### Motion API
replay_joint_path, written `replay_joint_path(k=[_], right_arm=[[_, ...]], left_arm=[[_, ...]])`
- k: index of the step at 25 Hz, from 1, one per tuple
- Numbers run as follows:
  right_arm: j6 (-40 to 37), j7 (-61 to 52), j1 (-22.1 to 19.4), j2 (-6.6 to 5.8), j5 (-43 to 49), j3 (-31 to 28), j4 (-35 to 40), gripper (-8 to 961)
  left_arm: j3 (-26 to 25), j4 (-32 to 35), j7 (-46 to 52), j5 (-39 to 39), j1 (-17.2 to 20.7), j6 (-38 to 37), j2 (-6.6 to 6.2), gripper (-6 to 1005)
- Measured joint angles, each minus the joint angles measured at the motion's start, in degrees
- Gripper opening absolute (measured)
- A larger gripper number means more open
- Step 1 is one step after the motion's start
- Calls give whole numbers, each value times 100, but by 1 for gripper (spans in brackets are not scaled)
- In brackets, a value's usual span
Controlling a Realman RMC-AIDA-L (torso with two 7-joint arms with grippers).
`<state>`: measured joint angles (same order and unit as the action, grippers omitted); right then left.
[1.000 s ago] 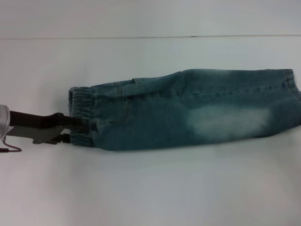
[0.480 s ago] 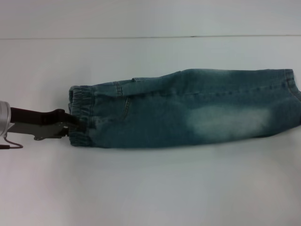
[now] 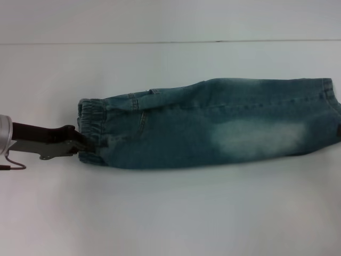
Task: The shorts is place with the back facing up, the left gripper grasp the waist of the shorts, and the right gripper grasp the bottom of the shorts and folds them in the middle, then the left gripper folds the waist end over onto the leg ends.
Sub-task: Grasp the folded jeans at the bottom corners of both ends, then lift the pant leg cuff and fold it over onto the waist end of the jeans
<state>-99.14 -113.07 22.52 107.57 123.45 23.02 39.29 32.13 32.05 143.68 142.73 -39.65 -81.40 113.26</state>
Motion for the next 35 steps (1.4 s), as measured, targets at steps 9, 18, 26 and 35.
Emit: replay_joint_path(k=[9, 18, 26, 35], right_arm=[[10, 250, 215, 261, -26, 5, 32, 947], [230, 754, 254, 524, -184, -72, 73, 946], [1142, 2122, 353, 1051, -500, -74, 96, 947], [2329, 5076, 532, 1253, -1490, 46, -1209, 947]], left_arm=[[-31, 38, -90, -188, -15, -128, -21, 96], [-31, 64, -138, -462, -16, -182, -24, 97], [-36, 66, -190, -816, -29, -319, -24, 90], [-25, 62, -191, -1047, -96, -374, 18, 91]])
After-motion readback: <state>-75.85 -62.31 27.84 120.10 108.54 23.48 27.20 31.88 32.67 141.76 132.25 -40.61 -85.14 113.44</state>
